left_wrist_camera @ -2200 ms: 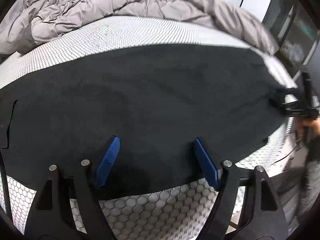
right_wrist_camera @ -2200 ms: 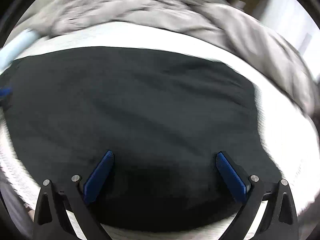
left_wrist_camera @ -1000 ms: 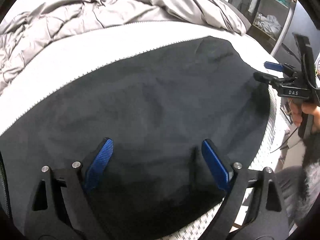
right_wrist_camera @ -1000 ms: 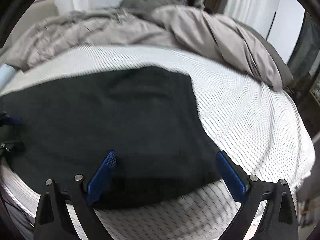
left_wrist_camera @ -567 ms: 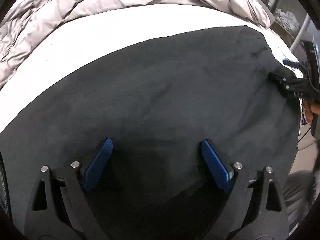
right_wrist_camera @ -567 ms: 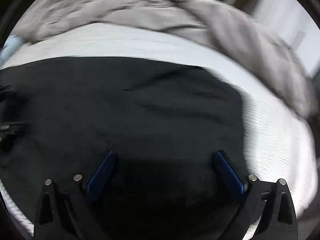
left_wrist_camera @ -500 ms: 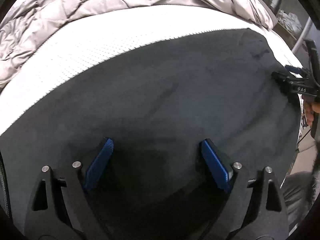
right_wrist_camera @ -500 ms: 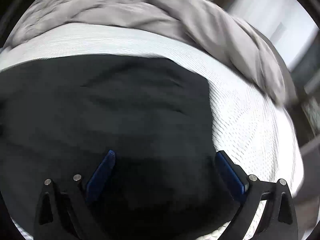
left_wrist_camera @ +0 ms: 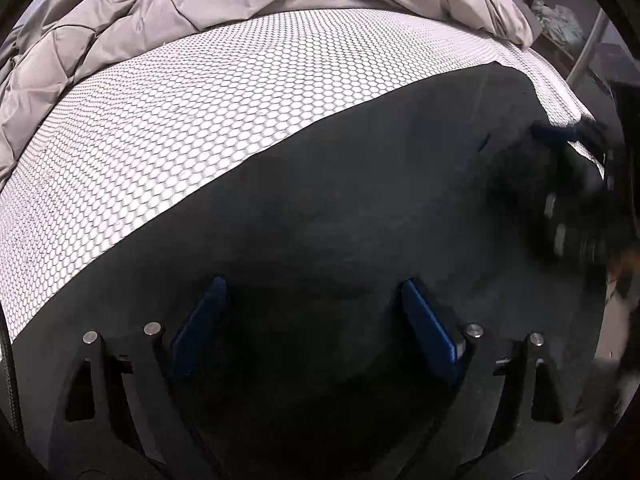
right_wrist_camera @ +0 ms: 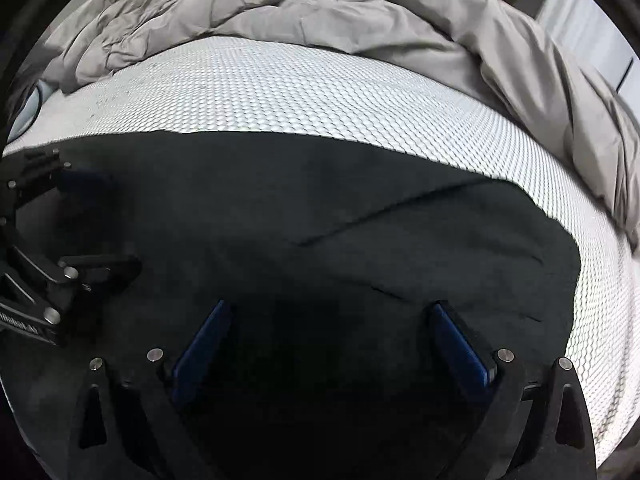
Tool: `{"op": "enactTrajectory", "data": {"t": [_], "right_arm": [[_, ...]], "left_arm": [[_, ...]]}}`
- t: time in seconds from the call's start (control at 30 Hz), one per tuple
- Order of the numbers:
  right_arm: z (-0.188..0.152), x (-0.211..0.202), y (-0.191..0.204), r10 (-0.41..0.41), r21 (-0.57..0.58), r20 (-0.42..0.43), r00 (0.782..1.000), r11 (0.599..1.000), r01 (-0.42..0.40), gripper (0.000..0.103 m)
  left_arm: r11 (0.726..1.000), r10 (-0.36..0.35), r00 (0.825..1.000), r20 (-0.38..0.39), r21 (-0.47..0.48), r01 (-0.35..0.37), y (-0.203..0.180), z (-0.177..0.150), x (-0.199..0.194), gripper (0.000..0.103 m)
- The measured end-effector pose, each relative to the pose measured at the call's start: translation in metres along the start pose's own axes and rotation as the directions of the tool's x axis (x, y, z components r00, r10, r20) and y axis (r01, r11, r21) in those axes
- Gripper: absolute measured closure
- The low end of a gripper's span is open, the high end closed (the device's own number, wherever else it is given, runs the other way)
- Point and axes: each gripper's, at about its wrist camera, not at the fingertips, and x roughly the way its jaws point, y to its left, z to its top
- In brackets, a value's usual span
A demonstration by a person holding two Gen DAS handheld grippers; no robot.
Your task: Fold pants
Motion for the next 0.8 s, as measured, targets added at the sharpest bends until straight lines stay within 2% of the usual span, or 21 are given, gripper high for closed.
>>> {"op": "enactTrajectory", "data": {"t": [0.03,0.07,0.1,0.13,0.17,0.2,0.23,0.27,0.33,0.37,0.43,0.5,0.6,0.67,0.7,0.77,0.8], "right_arm": [[-0.003,-0.002,-0.013,-0.083,0.007,-0.006,0.997,0.997,0.083,0.007],[-0.005,-0.002,-0.025,-0.109,0.019,-0.002,0.994,0.994,0.11,0.005],[-0.009,-0.002,-0.044,-0.186,0.065,-0.02,0.982,0.98,0.187,0.004],[-0.015,-0.001,-0.068,-0.271,0.131,-0.052,0.961,0.952,0.276,0.004],[-0.02,-0.001,-0.083,-0.274,0.184,-0.064,0.96,0.942,0.281,0.004],[-0.026,-0.003,-0.101,-0.212,0.269,-0.064,0.975,0.937,0.221,0.004],[-0.028,-0.007,-0.11,-0.172,0.318,-0.05,0.984,0.931,0.179,0.005],[-0.029,-0.014,-0.113,-0.184,0.34,-0.028,0.982,0.923,0.183,0.008],[-0.022,-0.033,-0.106,-0.219,0.323,0.036,0.975,0.926,0.196,0.01],[-0.015,-0.042,-0.097,-0.197,0.314,0.09,0.976,0.936,0.16,0.01],[-0.004,-0.047,-0.078,-0.103,0.3,0.171,0.98,0.953,0.048,0.011],[0.015,-0.043,-0.051,-0.001,0.261,0.207,0.978,0.964,-0.055,0.018],[0.04,-0.017,-0.001,0.11,0.149,0.168,0.98,0.98,-0.135,0.032],[0.045,0.009,0.019,0.105,0.069,0.089,0.991,0.991,-0.111,0.049],[0.044,0.026,0.021,0.063,0.048,0.037,0.997,0.997,-0.065,0.05],[0.035,0.034,-0.004,0.088,0.137,0.03,0.996,0.986,-0.091,0.055],[0.034,0.034,-0.019,0.021,0.182,0.022,1.0,0.983,-0.025,0.054]], "left_arm": [[1.0,0.003,1.0,0.0,0.0,-0.003,0.006,-0.002,-0.002,0.014],[1.0,0.005,1.0,0.001,-0.005,-0.005,0.013,-0.004,-0.004,0.014],[1.0,0.008,1.0,-0.002,-0.007,-0.008,0.017,-0.004,-0.005,0.014],[1.0,0.017,1.0,-0.006,-0.011,-0.018,0.021,-0.005,-0.007,0.014],[0.999,0.039,0.999,-0.01,-0.021,-0.039,0.025,-0.004,-0.011,0.015],[0.998,0.054,0.998,-0.007,-0.032,-0.055,0.027,-0.004,-0.016,0.02],[0.998,0.052,0.999,0.004,-0.034,-0.052,0.027,-0.002,-0.021,0.021],[0.999,0.036,0.999,0.026,-0.026,-0.035,0.025,0.0,-0.027,0.021],[0.999,0.033,0.997,0.065,-0.004,-0.033,0.02,0.007,-0.032,0.021],[0.999,0.048,0.996,0.07,0.002,-0.049,0.017,0.011,-0.03,0.021],[0.998,0.062,0.996,0.056,-0.015,-0.062,0.014,0.02,-0.02,0.024],[0.999,0.045,0.999,0.022,-0.029,-0.044,0.019,0.022,-0.004,0.03],[0.999,-0.002,1.0,0.018,-0.054,0.003,0.027,0.022,0.003,0.03],[0.999,0.004,1.0,0.012,-0.047,-0.003,0.029,0.023,0.002,0.03],[0.999,0.002,1.0,0.011,-0.047,-0.002,0.032,0.022,0.0,0.03],[0.999,-0.002,1.0,0.009,-0.048,0.002,0.033,0.023,0.0,0.03],[0.999,-0.002,1.0,0.011,-0.047,0.003,0.033,0.024,0.0,0.03]]}}
